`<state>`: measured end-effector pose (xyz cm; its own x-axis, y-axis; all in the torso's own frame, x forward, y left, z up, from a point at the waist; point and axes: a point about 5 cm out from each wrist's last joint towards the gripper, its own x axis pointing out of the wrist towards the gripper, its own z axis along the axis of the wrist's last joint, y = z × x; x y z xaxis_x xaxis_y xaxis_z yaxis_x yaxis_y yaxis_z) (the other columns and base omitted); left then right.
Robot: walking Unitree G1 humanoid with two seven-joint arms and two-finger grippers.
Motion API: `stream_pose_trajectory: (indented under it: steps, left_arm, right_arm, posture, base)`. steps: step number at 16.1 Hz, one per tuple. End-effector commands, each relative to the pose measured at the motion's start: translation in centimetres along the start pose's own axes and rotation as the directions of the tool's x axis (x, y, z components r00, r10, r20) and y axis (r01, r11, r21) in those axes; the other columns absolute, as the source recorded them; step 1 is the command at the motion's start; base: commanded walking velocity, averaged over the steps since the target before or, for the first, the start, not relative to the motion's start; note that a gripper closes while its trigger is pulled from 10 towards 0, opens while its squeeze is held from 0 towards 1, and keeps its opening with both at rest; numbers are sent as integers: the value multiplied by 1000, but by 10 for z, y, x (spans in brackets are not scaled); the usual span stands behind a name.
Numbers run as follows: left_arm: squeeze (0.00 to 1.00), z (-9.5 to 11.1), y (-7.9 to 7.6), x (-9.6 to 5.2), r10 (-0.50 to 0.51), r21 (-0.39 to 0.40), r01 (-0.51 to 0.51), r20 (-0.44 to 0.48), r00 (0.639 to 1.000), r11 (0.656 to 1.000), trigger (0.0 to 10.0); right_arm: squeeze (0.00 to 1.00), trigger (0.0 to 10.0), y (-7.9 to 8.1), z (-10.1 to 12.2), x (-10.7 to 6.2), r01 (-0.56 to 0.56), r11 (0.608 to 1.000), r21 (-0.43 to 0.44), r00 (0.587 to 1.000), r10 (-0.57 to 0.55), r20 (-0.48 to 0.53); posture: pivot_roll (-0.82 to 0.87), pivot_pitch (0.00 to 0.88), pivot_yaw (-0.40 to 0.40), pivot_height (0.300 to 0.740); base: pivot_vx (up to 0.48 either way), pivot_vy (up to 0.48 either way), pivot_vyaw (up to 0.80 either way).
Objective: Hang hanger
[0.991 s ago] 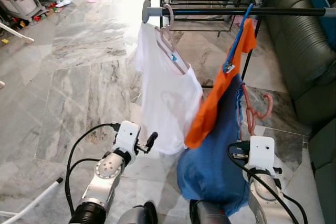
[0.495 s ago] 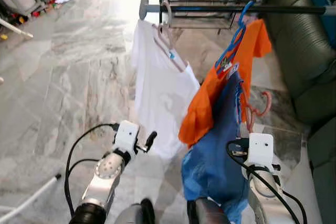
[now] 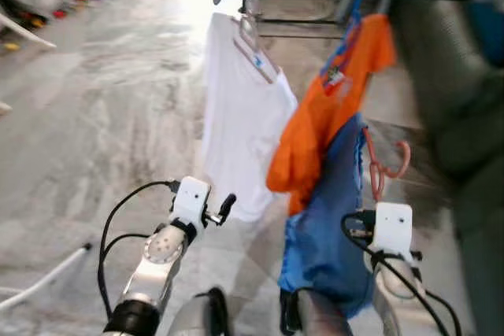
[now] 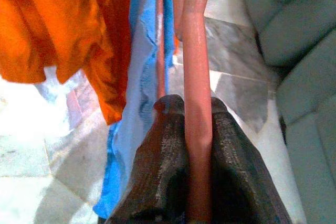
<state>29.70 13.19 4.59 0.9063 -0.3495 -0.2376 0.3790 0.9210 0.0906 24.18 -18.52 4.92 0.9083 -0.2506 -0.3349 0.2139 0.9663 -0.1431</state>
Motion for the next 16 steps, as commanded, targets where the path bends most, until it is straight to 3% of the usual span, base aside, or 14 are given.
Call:
stream_pose_trajectory:
  steps: [1, 14, 16]
  left_arm:
    - [0, -8, 2, -4, 6, -12, -7, -31, 999, 1000, 10000]
    - [0, -12, 5, -7, 40, -33, -41, -37, 999, 999, 10000]
    - [0, -15, 9, -10, 35, -88, -39, -48, 998, 995, 10000]
  right_arm:
    - [0, 10000, -1, 4, 0, 4, 1000, 2, 1000, -4, 12]
    - [0, 10000, 5, 1, 1, -63, 998, 3, 998, 63, -15]
    - [0, 10000, 6, 3, 4, -80, 997, 5, 997, 80, -6]
  posture:
    - [-184, 232, 42, 740]
    - [-170, 205, 10, 740]
    - [-160, 183, 13, 740]
  base:
    - [-296, 0, 0]
    - [-271, 0, 0]
    - [0, 0, 0]
